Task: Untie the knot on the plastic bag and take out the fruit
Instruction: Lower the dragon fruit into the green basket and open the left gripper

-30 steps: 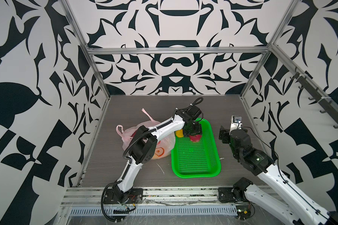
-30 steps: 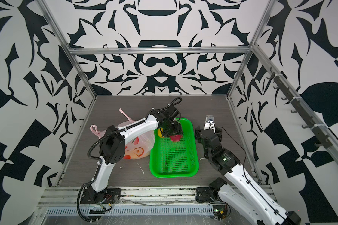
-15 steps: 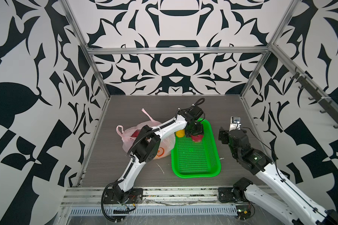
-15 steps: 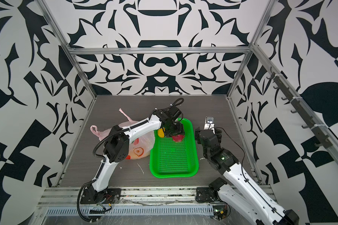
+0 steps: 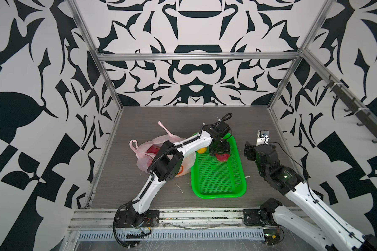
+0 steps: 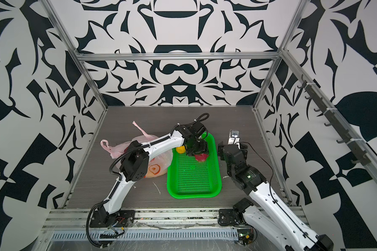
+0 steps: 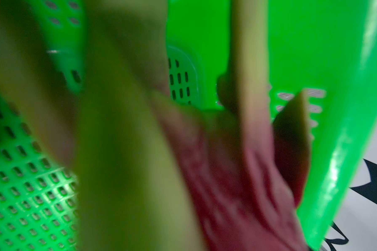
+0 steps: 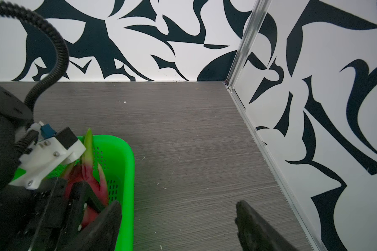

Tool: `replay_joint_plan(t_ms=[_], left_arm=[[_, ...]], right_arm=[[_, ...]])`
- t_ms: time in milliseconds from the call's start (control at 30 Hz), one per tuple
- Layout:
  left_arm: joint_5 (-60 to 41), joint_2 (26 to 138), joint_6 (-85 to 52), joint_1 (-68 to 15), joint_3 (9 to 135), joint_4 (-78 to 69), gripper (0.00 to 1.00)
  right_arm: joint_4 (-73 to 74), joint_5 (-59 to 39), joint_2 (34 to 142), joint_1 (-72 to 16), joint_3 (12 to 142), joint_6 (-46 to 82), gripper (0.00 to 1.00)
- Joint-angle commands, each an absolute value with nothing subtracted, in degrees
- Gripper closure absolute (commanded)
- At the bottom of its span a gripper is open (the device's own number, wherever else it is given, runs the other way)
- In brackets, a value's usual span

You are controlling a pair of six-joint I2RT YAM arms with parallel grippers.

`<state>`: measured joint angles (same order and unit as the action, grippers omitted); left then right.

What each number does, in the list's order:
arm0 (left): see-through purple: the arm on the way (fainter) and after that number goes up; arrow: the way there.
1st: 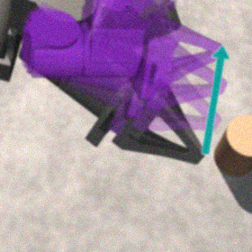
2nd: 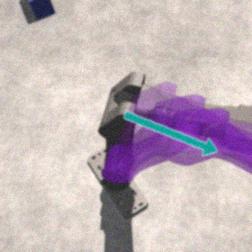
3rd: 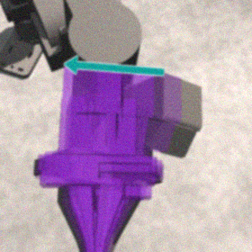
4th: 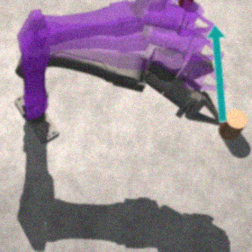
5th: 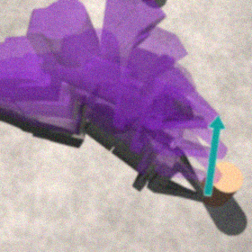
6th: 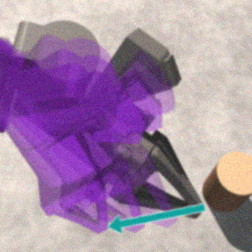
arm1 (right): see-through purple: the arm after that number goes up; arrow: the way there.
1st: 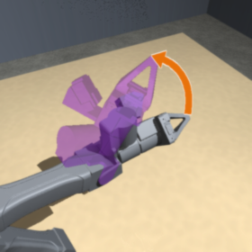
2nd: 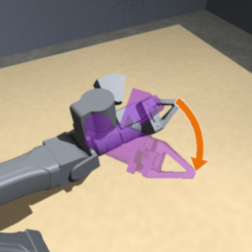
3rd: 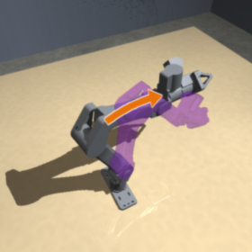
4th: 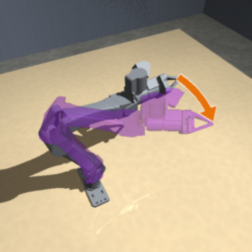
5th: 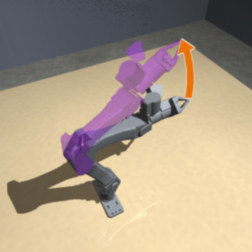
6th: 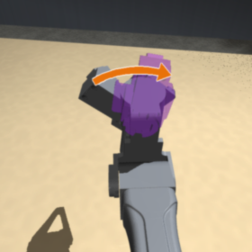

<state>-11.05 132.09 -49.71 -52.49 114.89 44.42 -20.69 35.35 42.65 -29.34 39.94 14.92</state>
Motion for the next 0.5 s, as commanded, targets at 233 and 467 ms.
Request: replay_joint_plan(t_ms=[233,467], left_arm=[[-11.69,133.81,-50.76,-53.34,116.56,45.81,0.45],[-11.69,134.80,-51.32,-53.82,116.81,45.27,0.42]], right_arm=[[-18.72,35.24,41.86,-28.95,39.97,15.47,0.15],[-18.54,34.89,42.10,-28.78,39.81,15.66,0.15]])
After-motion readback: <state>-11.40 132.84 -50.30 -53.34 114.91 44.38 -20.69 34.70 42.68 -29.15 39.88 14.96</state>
